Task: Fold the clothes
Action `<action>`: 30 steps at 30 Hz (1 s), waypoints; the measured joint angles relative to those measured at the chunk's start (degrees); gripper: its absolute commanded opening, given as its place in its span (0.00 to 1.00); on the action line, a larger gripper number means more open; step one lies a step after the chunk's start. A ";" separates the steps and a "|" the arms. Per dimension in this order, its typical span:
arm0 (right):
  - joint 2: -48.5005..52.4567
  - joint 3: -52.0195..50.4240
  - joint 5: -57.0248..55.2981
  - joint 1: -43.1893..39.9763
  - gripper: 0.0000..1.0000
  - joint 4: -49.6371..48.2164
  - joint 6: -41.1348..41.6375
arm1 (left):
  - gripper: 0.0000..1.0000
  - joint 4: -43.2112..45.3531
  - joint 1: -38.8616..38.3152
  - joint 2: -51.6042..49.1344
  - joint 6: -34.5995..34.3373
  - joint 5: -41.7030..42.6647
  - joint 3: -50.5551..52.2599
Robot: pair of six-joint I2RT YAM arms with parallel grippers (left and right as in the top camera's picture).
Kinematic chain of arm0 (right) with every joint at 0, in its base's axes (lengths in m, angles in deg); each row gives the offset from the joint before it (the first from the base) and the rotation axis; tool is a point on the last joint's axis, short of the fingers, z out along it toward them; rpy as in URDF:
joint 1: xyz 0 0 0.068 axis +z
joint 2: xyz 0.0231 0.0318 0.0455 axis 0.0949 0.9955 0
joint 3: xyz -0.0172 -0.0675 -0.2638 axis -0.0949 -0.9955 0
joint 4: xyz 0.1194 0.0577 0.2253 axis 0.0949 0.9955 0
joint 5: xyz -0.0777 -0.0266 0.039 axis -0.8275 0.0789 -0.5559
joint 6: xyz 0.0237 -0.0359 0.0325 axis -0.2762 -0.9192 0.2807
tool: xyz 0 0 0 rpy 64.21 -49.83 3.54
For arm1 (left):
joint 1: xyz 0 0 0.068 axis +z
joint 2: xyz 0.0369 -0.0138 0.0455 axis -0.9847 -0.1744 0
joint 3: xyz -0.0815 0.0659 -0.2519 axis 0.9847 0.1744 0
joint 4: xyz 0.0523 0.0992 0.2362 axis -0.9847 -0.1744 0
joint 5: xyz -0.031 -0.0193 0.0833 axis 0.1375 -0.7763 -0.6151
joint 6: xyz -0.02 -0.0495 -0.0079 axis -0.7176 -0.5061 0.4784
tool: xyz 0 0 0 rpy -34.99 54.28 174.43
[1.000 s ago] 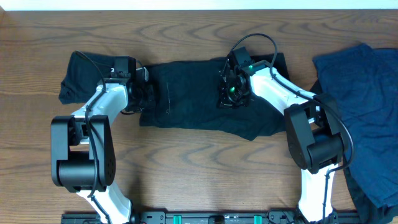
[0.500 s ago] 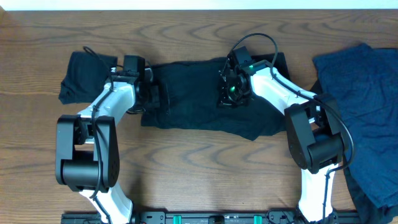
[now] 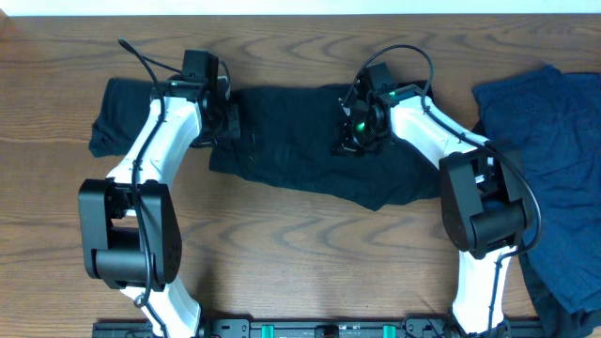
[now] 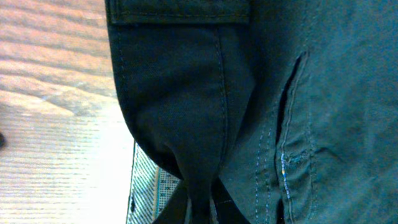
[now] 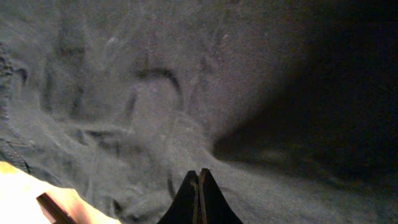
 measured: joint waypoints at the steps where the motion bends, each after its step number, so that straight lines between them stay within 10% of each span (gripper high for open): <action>1: 0.00 0.00 0.15 0.07 0.01 -0.11 0.09 | 0.06 -0.85 -0.02 0.00 0.02 0.00 -0.79; 30: 0.00 -0.35 0.37 10.40 0.01 -2.67 7.98 | 0.06 -14.32 -2.27 0.72 1.73 -1.31 -17.33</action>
